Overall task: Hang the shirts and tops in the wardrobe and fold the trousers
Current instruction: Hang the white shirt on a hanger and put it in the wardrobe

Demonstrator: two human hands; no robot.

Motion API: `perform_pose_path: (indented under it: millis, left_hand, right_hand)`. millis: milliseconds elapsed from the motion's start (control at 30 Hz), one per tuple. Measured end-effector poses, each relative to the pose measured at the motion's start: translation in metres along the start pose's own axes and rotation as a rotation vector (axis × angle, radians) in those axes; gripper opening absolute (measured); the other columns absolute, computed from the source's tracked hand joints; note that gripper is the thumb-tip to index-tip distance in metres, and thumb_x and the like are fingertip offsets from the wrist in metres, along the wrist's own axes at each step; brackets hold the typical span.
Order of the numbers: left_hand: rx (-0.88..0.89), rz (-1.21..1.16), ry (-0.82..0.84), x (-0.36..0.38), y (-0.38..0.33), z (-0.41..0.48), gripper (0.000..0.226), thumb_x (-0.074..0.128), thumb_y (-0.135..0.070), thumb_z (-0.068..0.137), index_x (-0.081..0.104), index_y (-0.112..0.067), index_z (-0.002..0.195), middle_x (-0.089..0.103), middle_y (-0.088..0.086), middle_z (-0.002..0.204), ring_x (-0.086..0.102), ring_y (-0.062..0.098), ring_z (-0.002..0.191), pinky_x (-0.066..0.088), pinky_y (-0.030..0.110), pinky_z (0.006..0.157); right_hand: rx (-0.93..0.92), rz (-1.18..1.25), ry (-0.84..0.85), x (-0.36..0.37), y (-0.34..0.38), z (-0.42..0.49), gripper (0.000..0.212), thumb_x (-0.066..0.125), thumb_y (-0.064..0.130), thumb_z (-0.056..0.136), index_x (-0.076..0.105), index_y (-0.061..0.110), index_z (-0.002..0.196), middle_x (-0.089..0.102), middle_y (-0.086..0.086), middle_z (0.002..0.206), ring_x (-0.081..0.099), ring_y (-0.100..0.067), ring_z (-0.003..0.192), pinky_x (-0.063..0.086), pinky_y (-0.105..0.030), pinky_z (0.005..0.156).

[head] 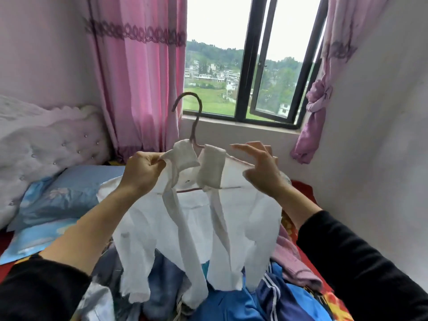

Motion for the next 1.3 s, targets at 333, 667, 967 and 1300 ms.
perform_pose_path:
  millis: [333,667,967,1300]
  left_hand:
    - [0.08,-0.013,-0.14,-0.149,-0.073,-0.072,0.022,0.07,-0.025,0.084,0.071,-0.026,0.107,0.073,-0.012,0.082,0.064,0.006,0.077,0.048,0.017,0.075]
    - [-0.015,0.242,-0.413,-0.291,-0.1,-0.206,0.031,0.064,-0.041,0.088,0.074,-0.012,0.087,0.062,0.012,0.069,0.045,0.008,0.058,0.038,0.025,0.057]
    - [-0.115,0.389,-0.854,-0.456,-0.119,-0.347,0.021,0.072,-0.032,0.082,0.075,-0.021,0.099,0.058,-0.008,0.067,0.054,0.006,0.063,0.036,0.01,0.058]
    - [-0.1,0.536,-0.896,-0.615,-0.117,-0.499,0.012,0.07,-0.024,0.084,0.077,-0.017,0.091,0.065,0.023,0.08,0.06,0.035,0.075,0.049,0.041,0.071]
  right_hand:
    - [-0.193,-0.021,-0.294,-0.057,0.126,-0.007,0.048,0.049,0.02,0.092,0.03,0.015,0.048,0.033,0.002,0.047,0.028,-0.016,0.047,0.029,-0.034,0.062]
    - [-0.309,0.334,-0.237,-0.056,0.238,-0.071,0.031,0.043,0.022,0.07,0.026,0.015,0.046,0.015,-0.001,0.056,0.013,-0.017,0.057,0.019,-0.03,0.051]
    - [-0.673,0.724,-0.077,-0.022,0.385,-0.159,0.021,0.066,0.025,0.083,0.075,0.02,0.101,0.074,0.007,0.085,0.068,-0.012,0.082,0.055,-0.031,0.079]
    - [-0.913,0.59,0.49,0.066,0.659,-0.309,0.034,0.064,0.035,0.089,0.069,0.002,0.084,0.069,-0.004,0.075,0.066,-0.01,0.064,0.054,-0.029,0.064]
Point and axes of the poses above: each hand's wrist, its own z-axis towards the middle knuckle, its own x-axis out of the palm, y = z × x, the point moved 9 cm from there along z, towards the middle knuckle
